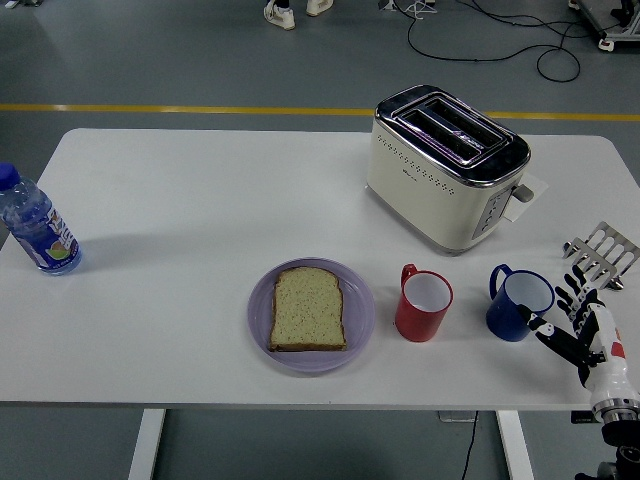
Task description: Pick up the cup,pour liquid into bread,place the cup on the desk
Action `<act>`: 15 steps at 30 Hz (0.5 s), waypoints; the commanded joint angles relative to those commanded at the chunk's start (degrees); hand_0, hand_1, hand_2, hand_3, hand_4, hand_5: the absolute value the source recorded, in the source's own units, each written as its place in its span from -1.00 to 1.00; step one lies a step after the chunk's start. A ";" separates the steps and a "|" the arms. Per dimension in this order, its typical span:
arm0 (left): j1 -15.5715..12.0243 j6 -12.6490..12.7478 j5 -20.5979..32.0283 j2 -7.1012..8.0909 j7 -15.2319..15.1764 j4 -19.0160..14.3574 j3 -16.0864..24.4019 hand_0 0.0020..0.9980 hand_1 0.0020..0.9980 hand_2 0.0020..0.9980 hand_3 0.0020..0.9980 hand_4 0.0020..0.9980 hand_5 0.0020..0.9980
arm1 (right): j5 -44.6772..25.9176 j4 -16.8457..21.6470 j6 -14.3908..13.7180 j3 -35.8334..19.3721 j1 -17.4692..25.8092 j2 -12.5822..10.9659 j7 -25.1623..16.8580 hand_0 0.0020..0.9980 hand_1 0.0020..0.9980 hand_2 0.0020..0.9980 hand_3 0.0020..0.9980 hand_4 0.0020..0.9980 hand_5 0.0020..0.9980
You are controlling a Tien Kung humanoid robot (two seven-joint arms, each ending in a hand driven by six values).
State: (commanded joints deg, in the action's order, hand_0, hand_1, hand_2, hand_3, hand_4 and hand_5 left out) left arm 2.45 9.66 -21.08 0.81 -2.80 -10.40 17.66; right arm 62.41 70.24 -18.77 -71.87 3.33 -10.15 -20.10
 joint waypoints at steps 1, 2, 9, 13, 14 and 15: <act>-0.01 0.00 0.03 0.00 0.00 -0.01 0.00 0.29 0.21 0.09 0.05 -0.41 0.51 | 0.04 -0.21 -0.11 0.18 -0.12 0.01 -0.05 0.91 0.83 0.97 1.00 1.00 -0.85; -0.01 0.00 0.11 0.00 0.01 -0.01 -0.03 0.29 0.21 0.09 0.05 -0.41 0.51 | 0.22 -0.60 -0.24 0.55 -0.31 -0.02 -0.06 0.91 0.83 0.97 1.00 1.00 -0.85; 0.03 -0.04 0.23 -0.01 0.04 0.00 -0.40 0.29 0.21 0.10 0.05 -0.42 0.52 | 0.63 -3.27 -1.57 2.52 -1.56 0.29 -0.66 0.91 0.83 0.99 1.00 1.00 -0.89; 0.05 -0.02 0.29 0.00 0.03 0.00 -0.37 0.29 0.21 0.10 0.05 -0.41 0.51 | -0.33 -5.02 -2.67 3.55 -2.50 0.90 -1.89 0.92 0.82 0.98 1.00 1.00 -0.89; 0.06 -0.02 0.31 0.00 0.03 0.00 -0.40 0.29 0.21 0.10 0.05 -0.41 0.51 | -0.61 -5.41 -2.83 3.77 -2.72 1.01 -2.09 0.92 0.82 0.98 1.00 1.00 -0.89; 0.08 -0.03 0.27 0.01 0.04 -0.01 -0.43 0.29 0.21 0.10 0.05 -0.41 0.51 | -1.13 -6.07 -3.07 4.09 -3.08 1.23 -2.46 0.92 0.82 0.98 1.00 1.00 -0.89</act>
State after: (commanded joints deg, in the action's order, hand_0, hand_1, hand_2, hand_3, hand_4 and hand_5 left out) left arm 2.54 9.64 -20.82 0.82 -2.76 -10.41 17.23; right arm 61.28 64.17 -21.84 -67.78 0.25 -8.92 -22.56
